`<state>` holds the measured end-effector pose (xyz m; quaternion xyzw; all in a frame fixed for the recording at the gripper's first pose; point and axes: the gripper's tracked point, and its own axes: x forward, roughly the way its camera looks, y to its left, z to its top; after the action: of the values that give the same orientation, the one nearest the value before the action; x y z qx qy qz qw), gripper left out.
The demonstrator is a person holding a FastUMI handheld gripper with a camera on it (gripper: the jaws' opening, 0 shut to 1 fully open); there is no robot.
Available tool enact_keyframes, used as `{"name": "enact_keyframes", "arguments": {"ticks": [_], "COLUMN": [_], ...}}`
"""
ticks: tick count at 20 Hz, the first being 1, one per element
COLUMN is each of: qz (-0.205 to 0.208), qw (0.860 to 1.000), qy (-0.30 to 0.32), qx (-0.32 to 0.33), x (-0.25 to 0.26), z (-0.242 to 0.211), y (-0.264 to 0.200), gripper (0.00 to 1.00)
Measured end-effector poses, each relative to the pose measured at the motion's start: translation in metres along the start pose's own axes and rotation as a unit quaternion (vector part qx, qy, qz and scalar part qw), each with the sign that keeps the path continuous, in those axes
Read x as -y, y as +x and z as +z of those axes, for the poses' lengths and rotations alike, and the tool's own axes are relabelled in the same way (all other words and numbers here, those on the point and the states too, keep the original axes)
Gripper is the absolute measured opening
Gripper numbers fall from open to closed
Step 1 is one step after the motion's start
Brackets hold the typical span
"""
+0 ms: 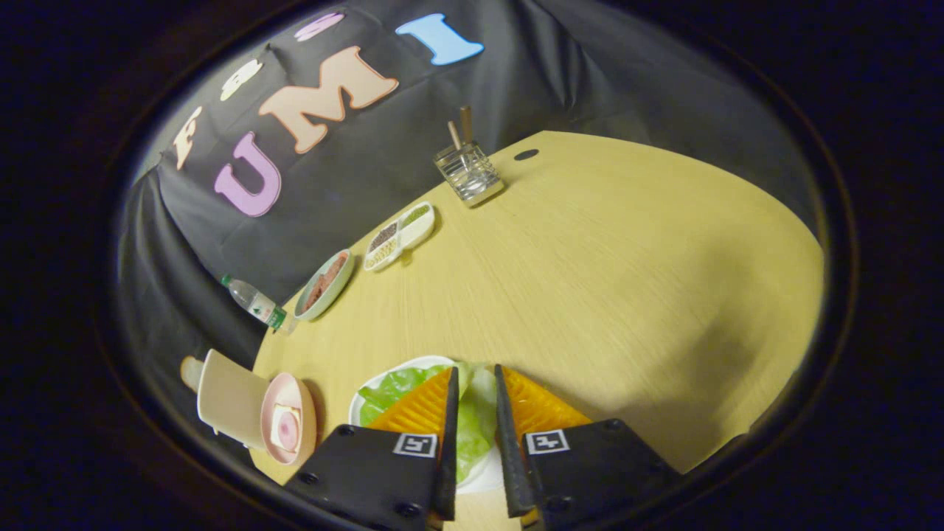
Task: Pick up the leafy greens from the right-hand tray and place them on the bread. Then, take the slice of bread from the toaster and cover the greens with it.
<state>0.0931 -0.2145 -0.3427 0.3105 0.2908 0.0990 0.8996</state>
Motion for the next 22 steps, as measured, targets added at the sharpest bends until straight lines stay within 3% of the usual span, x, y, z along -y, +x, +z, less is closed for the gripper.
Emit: {"name": "enact_keyframes", "arguments": {"ticks": [5, 10, 13, 22], "qz": [0.031, 0.0, 0.015, -0.003], "qw": [0.999, 1.0, 0.999, 0.998], "qy": [0.03, 0.002, -0.004, -0.048], "qx": [-0.002, 0.017, 0.033, 0.043], "x": [-0.008, 0.001, -0.014, -0.024], "z": [-0.003, 0.002, 0.015, 0.017], "y": [0.006, -0.001, -0.008, -0.014], "gripper": [0.07, 0.07, 0.07, 0.07]}}
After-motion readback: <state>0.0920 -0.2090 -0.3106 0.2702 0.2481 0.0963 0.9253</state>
